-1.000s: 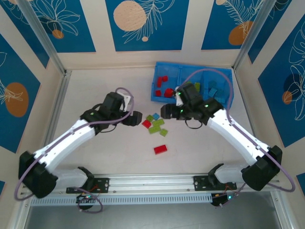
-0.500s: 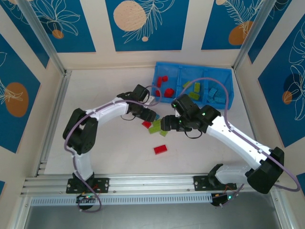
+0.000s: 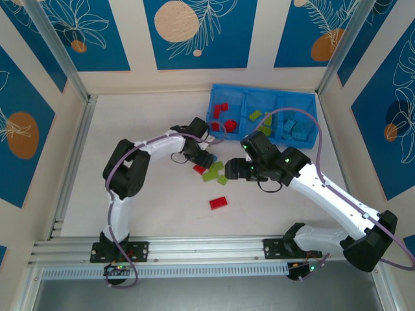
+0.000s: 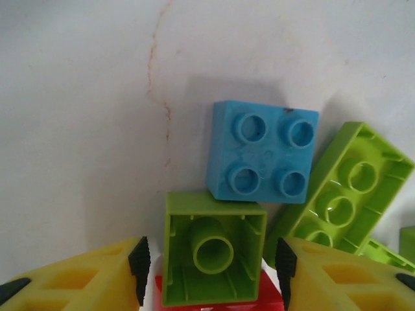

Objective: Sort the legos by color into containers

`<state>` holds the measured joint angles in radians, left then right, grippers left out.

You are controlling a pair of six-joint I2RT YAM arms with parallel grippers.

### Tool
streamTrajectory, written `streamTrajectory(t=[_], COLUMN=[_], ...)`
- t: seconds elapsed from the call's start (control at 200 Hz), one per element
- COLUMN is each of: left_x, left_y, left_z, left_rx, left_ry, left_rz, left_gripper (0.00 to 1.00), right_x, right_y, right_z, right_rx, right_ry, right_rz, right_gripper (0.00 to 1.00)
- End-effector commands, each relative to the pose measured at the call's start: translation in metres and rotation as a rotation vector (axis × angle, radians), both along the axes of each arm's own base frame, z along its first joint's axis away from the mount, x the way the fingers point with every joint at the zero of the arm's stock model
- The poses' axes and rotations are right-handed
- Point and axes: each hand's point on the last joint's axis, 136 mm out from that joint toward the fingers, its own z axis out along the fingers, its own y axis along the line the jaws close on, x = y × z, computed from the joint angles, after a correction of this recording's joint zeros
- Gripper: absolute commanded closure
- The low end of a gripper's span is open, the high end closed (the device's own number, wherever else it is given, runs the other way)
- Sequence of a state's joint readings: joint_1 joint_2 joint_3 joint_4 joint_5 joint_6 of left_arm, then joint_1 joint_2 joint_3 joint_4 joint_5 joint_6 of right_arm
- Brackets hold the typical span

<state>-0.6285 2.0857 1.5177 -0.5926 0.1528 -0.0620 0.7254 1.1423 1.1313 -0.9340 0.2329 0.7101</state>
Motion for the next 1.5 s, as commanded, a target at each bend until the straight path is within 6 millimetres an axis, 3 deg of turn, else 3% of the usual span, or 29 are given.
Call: streamTrajectory(t=[0.0,0.215,0.335,0.415,0.535,0.665,0.745,0.945,1.085,1.165,1.305,1.385,1.49], left_x=[0.006,0.016,0.012,0.006,-0.005,-0.010,0.002,0.062,0.089,0.105,0.127,0.129,0.123], left_y=[0.002,0.006,-0.001,-0.014,-0.036,-0.076,-0.104,-0.154,-0.187,-0.197,-0.201,-0.201,-0.196], left_z=[-0.005,-0.010,0.005,0.032,0.091,0.152,0.174,0.185,0.196,0.204,0.199,0.201,0.220], left_rx=[0.021,0.051,-0.007,-0.113,-0.269,-0.402,-0.423,-0.448,-0.491,-0.508,-0.483,-0.479,-0.488], left_ry=[-0.002,-0.028,-0.036,-0.048,-0.112,-0.245,-0.319,-0.444,-0.503,-0.559,-0.634,-0.649,-0.650], left_rz=[-0.002,0.027,0.015,-0.004,-0.047,-0.123,-0.160,-0.172,-0.226,-0.224,-0.188,-0.178,-0.167], left_gripper=[0.51,0.65,0.69,0.70,0.70,0.72,0.72,0.73,0.71,0.68,0.62,0.55,0.47], right_x=[-0.003,-0.005,-0.005,-0.004,-0.001,0.001,0.000,-0.011,-0.016,-0.019,-0.025,-0.028,-0.030], right_y=[-0.006,-0.008,-0.009,-0.010,-0.019,-0.039,-0.050,-0.067,-0.080,-0.086,-0.092,-0.094,-0.097], right_z=[-0.005,-0.003,0.003,0.009,0.024,0.043,0.049,0.051,0.047,0.047,0.047,0.046,0.045], right_rx=[-0.010,-0.010,0.003,0.020,0.054,0.101,0.125,0.142,0.113,0.102,0.111,0.117,0.119], right_ry=[0.020,0.024,0.010,-0.009,-0.069,-0.168,-0.210,-0.231,-0.239,-0.239,-0.241,-0.241,-0.240], right_rz=[-0.031,-0.037,-0.047,-0.059,-0.126,-0.234,-0.289,-0.335,-0.354,-0.362,-0.374,-0.379,-0.386], right_gripper=[0.23,0.23,0.23,0.23,0.23,0.23,0.23,0.23,0.23,0.23,0.23,0.22,0.22])
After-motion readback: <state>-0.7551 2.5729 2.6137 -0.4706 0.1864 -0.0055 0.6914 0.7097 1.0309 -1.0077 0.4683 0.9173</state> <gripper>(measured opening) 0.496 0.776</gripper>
